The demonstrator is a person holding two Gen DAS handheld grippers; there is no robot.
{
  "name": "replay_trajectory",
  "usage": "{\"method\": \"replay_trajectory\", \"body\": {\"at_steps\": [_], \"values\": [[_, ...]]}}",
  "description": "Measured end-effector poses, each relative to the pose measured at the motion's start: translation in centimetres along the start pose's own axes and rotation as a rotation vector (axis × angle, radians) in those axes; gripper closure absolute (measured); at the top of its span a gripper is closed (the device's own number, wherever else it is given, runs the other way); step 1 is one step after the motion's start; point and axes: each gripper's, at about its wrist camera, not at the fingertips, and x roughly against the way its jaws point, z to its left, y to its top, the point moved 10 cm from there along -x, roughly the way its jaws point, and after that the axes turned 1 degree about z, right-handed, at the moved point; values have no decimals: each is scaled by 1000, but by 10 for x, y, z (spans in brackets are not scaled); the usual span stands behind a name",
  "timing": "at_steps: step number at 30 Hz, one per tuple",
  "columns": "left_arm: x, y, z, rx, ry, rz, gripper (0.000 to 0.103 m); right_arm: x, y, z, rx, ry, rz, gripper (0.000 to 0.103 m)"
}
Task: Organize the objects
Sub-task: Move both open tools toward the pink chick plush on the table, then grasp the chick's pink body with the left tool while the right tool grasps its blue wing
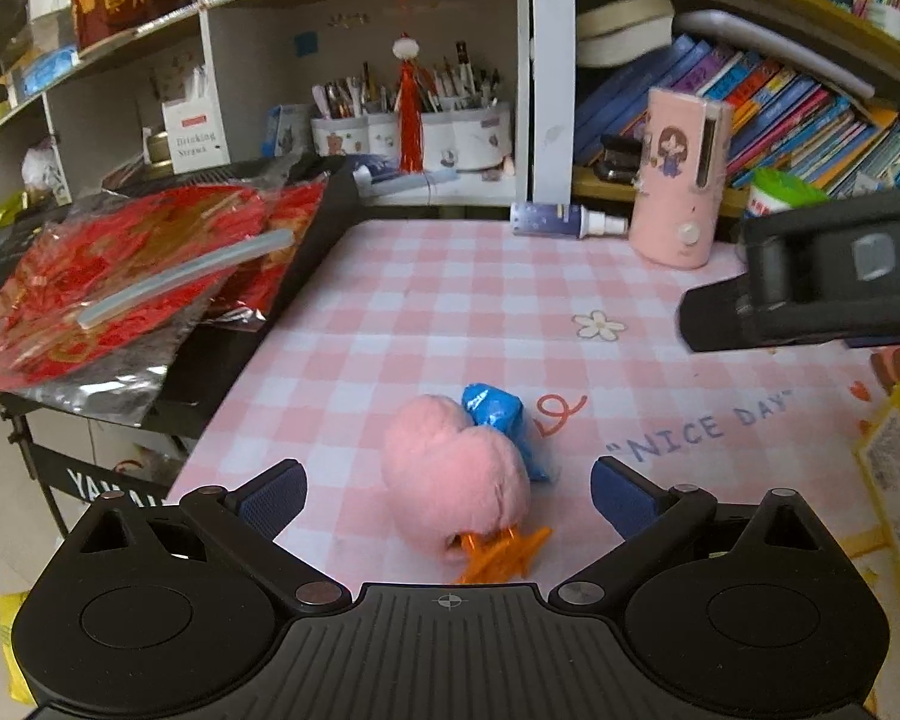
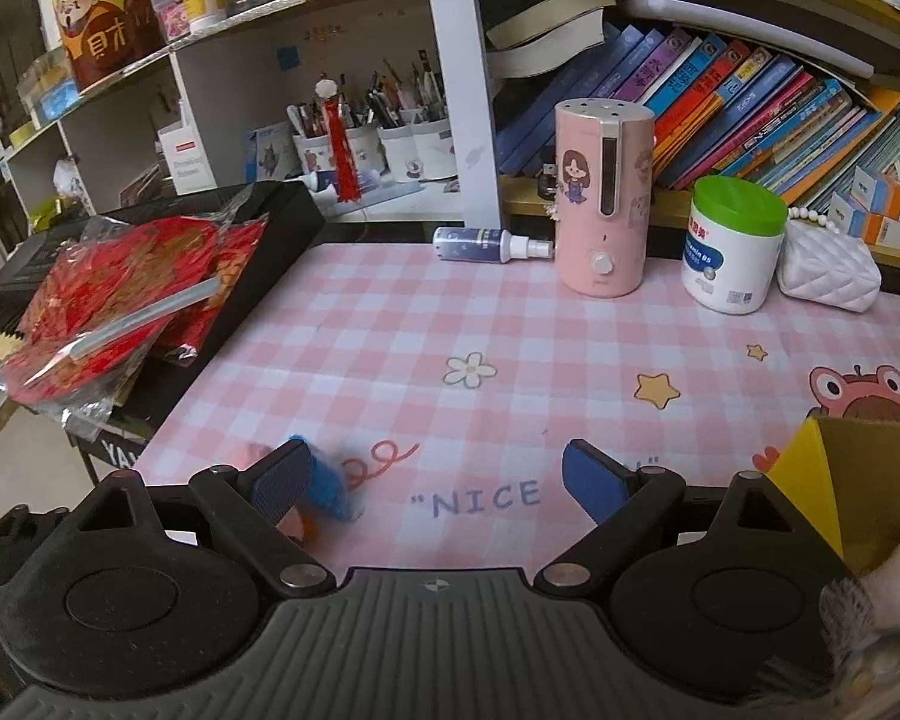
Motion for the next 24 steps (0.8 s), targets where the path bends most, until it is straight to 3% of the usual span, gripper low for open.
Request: {"method": "replay_trajectory", "body": {"at_steps": [3, 6, 7, 8, 13, 18, 24], "values": [[-14, 0, -1, 3, 3, 14, 8, -4, 1, -4, -2, -10, 5, 11], [-28, -4, -2, -11, 9, 46, 30, -8, 0, -4, -3, -13, 19, 11], [-32, -6, -2, -13, 5, 61, 45, -9, 0, -4, -4, -13, 22, 11], [-33, -7, -1, -13, -3, 69, 49, -10, 0, -4, -4, -12, 24, 11], [-18, -7, 11, 21, -30, 47, 51, -13, 0, 4, 11, 6, 25, 11], [7, -15, 40, 69, -3, 38, 50, -26, -6, 23, 29, 44, 46, 11], [33, -33, 74, 150, 22, 51, 50, -52, -22, 63, 159, 84, 65, 17]]}}
